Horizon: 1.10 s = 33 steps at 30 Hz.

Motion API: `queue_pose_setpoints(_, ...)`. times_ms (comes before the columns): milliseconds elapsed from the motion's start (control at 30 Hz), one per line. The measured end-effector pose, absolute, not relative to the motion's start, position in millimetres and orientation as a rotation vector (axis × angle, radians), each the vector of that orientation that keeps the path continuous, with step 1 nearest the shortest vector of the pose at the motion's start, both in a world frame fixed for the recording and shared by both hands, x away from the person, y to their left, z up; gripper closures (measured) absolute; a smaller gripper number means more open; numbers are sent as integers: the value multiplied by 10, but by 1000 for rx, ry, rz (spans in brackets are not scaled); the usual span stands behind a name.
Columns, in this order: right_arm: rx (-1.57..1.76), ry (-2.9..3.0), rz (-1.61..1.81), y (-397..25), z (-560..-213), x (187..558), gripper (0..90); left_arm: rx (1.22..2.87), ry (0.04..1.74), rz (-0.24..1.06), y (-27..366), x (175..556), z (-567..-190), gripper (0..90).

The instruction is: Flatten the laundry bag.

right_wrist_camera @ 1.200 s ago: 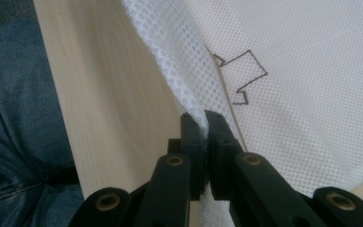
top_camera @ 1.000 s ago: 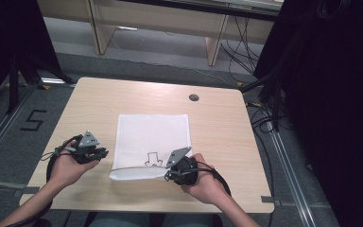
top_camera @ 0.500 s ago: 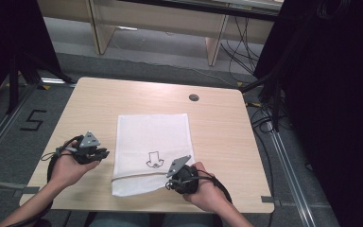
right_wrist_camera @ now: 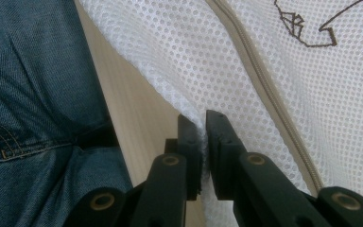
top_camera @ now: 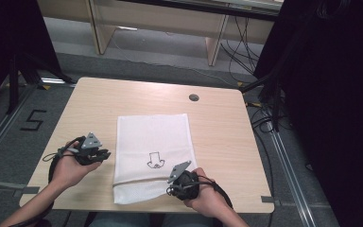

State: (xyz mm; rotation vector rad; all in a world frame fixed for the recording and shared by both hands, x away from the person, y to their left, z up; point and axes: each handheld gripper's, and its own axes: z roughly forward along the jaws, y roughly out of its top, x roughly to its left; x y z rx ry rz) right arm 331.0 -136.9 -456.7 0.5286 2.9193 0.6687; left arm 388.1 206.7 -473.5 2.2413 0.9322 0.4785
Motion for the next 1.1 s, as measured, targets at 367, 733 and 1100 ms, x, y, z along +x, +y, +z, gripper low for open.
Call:
queue_pose_setpoints(367, 574, 2921, 652, -1410, -4587, 3249, 694, 2194, 885, 419, 1838, 3807, -4732, 790)
queue_pose_setpoints(733, 676, 2871, 683, -1615, -4445, 3127, 563, 2239, 797, 367, 1613, 3751, -4762, 776)
queue_pose_setpoints(1100, 941, 2746, 716, -2070, -4328, 3471, 760, 2244, 756, 274, 1398, 3653, -4790, 749)
